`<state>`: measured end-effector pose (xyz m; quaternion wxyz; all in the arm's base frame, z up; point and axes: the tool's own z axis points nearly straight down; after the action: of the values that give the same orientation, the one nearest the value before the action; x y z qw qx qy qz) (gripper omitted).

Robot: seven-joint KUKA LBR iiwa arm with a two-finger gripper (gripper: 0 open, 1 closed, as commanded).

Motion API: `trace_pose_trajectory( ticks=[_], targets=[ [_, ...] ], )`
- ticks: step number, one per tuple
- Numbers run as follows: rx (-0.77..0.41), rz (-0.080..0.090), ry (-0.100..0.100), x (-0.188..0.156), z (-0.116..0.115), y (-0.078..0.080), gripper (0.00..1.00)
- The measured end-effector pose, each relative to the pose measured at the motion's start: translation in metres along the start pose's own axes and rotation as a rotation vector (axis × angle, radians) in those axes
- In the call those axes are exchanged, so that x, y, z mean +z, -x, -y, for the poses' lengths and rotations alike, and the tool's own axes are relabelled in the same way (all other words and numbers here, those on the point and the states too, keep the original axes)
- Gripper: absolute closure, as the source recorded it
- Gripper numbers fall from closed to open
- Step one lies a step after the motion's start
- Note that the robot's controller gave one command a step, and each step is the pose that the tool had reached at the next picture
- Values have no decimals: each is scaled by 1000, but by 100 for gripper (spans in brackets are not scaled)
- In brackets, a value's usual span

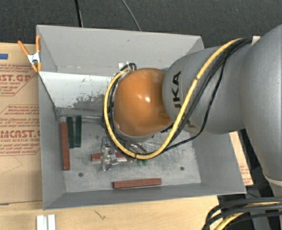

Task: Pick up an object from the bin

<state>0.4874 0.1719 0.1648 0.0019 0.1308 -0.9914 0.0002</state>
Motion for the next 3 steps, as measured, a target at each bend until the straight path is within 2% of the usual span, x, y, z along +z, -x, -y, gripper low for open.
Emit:
trace_pose_trajectory(
  ticks=[1, 2, 3],
  targets=[
    [0, 3, 1, -1, 0, 1, 100],
    [-95, 0, 0, -35, -1, 0, 100],
    [-312, 4, 0, -108, -11, 17, 100]
  ],
)
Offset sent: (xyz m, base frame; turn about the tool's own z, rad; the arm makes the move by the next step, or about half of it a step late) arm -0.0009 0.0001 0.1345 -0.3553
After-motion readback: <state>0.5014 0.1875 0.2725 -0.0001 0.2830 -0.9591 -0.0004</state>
